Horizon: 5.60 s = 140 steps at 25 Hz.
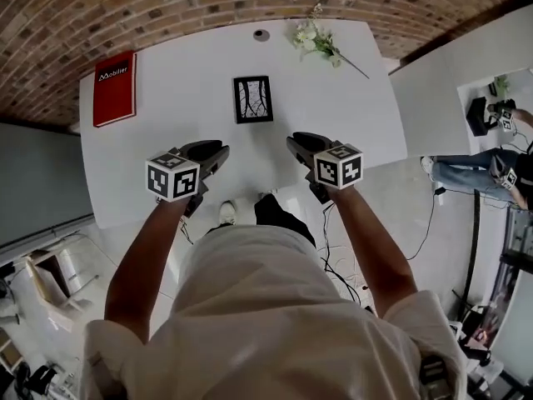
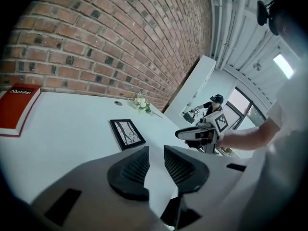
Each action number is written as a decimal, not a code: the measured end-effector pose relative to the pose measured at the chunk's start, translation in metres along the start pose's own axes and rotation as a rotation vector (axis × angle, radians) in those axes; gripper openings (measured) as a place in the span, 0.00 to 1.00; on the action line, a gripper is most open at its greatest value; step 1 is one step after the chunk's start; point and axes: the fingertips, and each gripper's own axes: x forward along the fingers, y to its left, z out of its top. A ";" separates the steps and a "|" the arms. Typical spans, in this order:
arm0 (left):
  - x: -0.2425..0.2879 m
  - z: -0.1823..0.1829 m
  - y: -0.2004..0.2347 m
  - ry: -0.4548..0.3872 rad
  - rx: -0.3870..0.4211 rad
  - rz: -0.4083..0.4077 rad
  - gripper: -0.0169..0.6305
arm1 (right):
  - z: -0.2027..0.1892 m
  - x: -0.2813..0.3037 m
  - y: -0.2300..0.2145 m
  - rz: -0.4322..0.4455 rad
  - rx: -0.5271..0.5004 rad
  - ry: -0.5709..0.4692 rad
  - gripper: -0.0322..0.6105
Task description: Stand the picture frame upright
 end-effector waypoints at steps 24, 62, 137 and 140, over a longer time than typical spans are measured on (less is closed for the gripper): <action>0.136 0.031 0.124 0.160 -0.212 0.067 0.18 | 0.034 0.147 -0.102 0.204 0.073 0.281 0.20; 0.158 0.030 0.138 0.236 -0.206 0.092 0.13 | 0.039 0.157 -0.100 0.203 0.018 0.335 0.16; 0.159 0.123 0.149 0.117 0.217 0.337 0.10 | 0.123 0.150 -0.113 -0.005 -0.688 0.067 0.09; 0.159 0.119 0.149 0.121 0.212 0.331 0.10 | 0.122 0.150 -0.112 -0.006 -0.692 0.070 0.09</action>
